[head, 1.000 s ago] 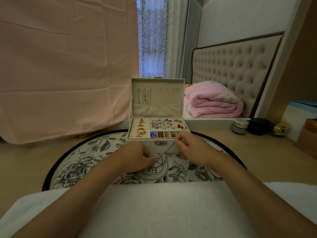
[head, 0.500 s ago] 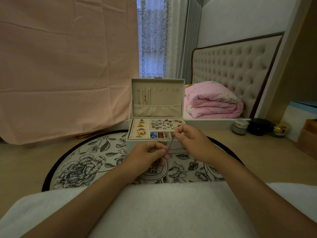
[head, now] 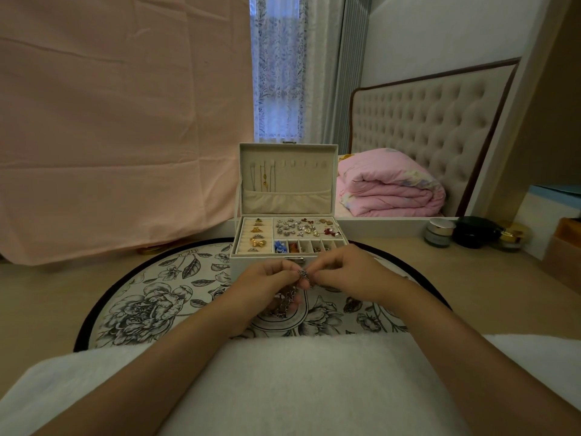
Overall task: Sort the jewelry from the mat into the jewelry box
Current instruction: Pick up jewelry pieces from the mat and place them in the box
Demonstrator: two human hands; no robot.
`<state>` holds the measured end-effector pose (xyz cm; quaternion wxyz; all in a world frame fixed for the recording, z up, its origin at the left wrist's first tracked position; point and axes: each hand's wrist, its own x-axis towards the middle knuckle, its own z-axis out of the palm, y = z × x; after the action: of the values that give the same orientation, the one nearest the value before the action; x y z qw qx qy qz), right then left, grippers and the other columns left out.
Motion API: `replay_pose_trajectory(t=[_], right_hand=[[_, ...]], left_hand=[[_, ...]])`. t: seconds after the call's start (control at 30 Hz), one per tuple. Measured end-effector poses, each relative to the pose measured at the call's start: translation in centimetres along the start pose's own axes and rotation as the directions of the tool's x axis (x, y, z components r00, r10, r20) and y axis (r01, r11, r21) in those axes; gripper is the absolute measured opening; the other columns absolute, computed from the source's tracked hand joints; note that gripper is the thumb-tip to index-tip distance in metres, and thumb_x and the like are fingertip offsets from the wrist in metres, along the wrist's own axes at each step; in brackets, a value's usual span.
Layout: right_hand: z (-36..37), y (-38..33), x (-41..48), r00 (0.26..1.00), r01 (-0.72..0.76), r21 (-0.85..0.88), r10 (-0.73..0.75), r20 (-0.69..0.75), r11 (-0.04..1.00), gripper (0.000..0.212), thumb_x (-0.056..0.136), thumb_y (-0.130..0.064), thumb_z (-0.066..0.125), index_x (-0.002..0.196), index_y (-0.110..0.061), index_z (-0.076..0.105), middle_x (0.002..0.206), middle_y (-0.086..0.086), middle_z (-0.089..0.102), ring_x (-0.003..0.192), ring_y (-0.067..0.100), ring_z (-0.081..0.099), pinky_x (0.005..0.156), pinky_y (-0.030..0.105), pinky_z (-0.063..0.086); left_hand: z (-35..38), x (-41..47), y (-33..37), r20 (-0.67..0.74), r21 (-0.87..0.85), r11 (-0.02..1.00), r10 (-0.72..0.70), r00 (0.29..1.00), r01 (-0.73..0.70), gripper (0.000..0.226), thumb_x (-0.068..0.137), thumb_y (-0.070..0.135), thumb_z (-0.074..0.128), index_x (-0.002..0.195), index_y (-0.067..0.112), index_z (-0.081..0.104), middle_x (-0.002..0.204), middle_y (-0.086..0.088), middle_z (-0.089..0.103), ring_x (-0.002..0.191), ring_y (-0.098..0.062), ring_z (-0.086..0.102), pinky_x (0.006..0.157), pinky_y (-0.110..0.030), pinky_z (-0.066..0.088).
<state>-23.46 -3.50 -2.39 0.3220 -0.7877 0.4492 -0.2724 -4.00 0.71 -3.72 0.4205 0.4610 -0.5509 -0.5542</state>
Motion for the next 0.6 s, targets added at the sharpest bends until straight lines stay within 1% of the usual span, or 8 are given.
replay_pose_trajectory(t=[0.1,0.17,0.2,0.33,0.4,0.5,0.53,0.6], right_hand=[[-0.1,-0.3,-0.3,1.0,-0.016,0.095,0.014,0.022,0.995,0.011,0.09,-0.029,0.071,0.09,-0.027,0.082,0.097,-0.006,0.078,0.102,0.014,0.069,0.102,0.044,0.05],[0.0,-0.4,-0.4,1.0,0.0,0.089,0.0,-0.002,0.996,0.008,0.088,-0.031,0.075,0.089,-0.028,0.082,0.096,0.002,0.078,0.101,0.028,0.068,0.099,0.05,0.052],[0.1,-0.5,-0.4,1.0,0.003,0.095,-0.001,-0.023,0.996,0.006,0.086,-0.029,0.077,0.089,-0.027,0.082,0.094,0.005,0.077,0.101,0.032,0.067,0.097,0.051,0.052],[0.1,-0.5,-0.3,0.998,0.008,0.142,0.002,-0.067,0.99,0.005,0.083,-0.024,0.081,0.088,-0.025,0.081,0.088,0.003,0.078,0.097,0.027,0.07,0.094,0.046,0.056],[0.0,-0.6,-0.3,0.998,0.006,0.171,0.004,-0.061,0.985,0.004,0.086,-0.021,0.078,0.088,-0.023,0.081,0.091,0.002,0.078,0.097,0.024,0.071,0.094,0.043,0.057],[-0.1,-0.5,-0.3,0.998,0.002,0.202,0.01,-0.059,0.979,0.008,0.09,-0.02,0.074,0.087,-0.024,0.08,0.097,0.0,0.078,0.096,0.018,0.071,0.093,0.036,0.056],[-0.1,-0.5,-0.3,0.998,-0.005,0.21,0.018,-0.058,0.978,0.008,0.091,-0.021,0.072,0.088,-0.022,0.079,0.096,-0.001,0.077,0.092,0.014,0.071,0.09,0.033,0.055],[-0.1,-0.7,-0.3,0.999,-0.023,0.264,0.034,-0.036,0.964,0.01,0.094,-0.02,0.068,0.089,-0.017,0.077,0.093,0.001,0.077,0.086,0.01,0.07,0.086,0.03,0.054]], left_hand=[[0.1,-0.2,0.3,-0.023,-0.017,1.0,0.009,1.0,-0.01,0.013,0.097,0.009,0.057,0.102,0.003,0.068,0.092,-0.012,0.075,0.078,-0.024,0.069,0.064,-0.031,0.058],[0.0,-0.4,0.6,-0.036,0.011,0.999,0.036,0.999,-0.035,0.012,0.096,0.009,0.06,0.101,0.002,0.068,0.093,-0.013,0.076,0.08,-0.028,0.072,0.064,-0.031,0.059],[0.0,-0.5,0.6,-0.042,0.04,0.998,0.053,0.998,-0.052,0.01,0.095,0.009,0.062,0.1,0.002,0.067,0.093,-0.013,0.076,0.081,-0.029,0.073,0.065,-0.031,0.06],[-0.2,-0.4,0.8,-0.067,0.151,0.983,0.117,0.991,-0.106,0.009,0.091,0.007,0.067,0.096,0.0,0.065,0.086,-0.012,0.077,0.073,-0.023,0.073,0.061,-0.024,0.058],[-0.5,-0.1,0.6,-0.077,0.248,0.955,0.19,0.979,-0.166,0.007,0.089,0.01,0.071,0.092,0.005,0.068,0.083,-0.007,0.077,0.075,-0.02,0.073,0.066,-0.025,0.058],[-1.1,0.4,0.1,-0.114,0.498,0.82,0.385,0.916,-0.283,0.003,0.084,0.02,0.077,0.086,0.018,0.074,0.082,0.006,0.075,0.079,-0.006,0.07,0.076,-0.021,0.056],[-1.2,0.4,0.0,-0.13,0.529,0.79,0.436,0.891,-0.31,0.003,0.084,0.02,0.078,0.085,0.021,0.075,0.082,0.007,0.075,0.079,-0.006,0.07,0.076,-0.021,0.056],[-1.1,0.4,0.1,-0.16,0.502,0.788,0.489,0.858,-0.356,0.003,0.084,0.017,0.078,0.084,0.018,0.075,0.081,0.002,0.074,0.078,-0.014,0.07,0.076,-0.028,0.058]])
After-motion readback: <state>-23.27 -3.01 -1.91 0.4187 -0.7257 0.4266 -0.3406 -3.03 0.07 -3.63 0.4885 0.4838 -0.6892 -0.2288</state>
